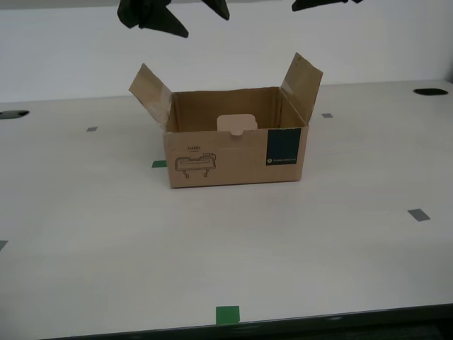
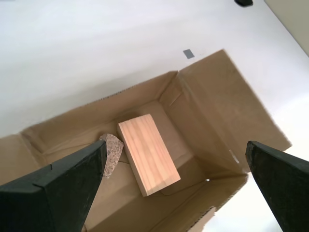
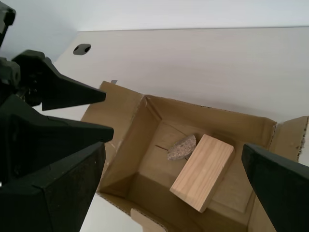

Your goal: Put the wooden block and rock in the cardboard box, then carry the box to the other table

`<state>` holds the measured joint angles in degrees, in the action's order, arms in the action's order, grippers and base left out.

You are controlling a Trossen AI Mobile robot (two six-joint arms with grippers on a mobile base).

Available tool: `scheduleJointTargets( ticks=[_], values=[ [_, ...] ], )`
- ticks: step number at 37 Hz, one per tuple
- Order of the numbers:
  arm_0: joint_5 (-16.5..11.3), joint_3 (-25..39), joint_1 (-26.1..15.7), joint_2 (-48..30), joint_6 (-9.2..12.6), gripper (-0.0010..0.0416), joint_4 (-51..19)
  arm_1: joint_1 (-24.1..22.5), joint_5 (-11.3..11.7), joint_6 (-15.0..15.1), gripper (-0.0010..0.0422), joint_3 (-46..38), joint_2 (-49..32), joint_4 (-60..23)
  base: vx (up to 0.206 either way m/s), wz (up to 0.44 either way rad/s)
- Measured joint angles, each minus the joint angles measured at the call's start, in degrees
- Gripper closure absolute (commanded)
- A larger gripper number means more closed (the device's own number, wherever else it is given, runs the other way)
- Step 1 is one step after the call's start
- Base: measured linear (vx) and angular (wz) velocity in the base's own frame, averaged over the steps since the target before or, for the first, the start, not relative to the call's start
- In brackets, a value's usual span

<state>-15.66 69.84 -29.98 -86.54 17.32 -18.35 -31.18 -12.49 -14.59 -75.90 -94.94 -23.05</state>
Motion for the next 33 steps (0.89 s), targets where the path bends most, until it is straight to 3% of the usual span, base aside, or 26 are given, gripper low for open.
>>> scheduleJointTargets(
  ticks=[13, 22, 33],
  values=[
    [0.35, 16.59, 0.17, 0.00, -0.04, 0.0012, -19.21, 0.33, 0.00, -0.20, 0.0018, -11.41, 0.00, -12.17, 0.000, 0.000],
    [0.42, 27.36, 1.40, 0.00, -1.57, 0.0012, -30.77, 1.49, 0.00, -0.33, 0.0018, -17.64, 0.00, -21.24, 0.000, 0.000],
    [0.50, 33.35, 4.04, 0.00, -3.78, 0.0012, -40.35, 3.52, 0.02, 1.90, 0.0018, -24.17, 0.00, -30.08, 0.000, 0.000]
  ],
)
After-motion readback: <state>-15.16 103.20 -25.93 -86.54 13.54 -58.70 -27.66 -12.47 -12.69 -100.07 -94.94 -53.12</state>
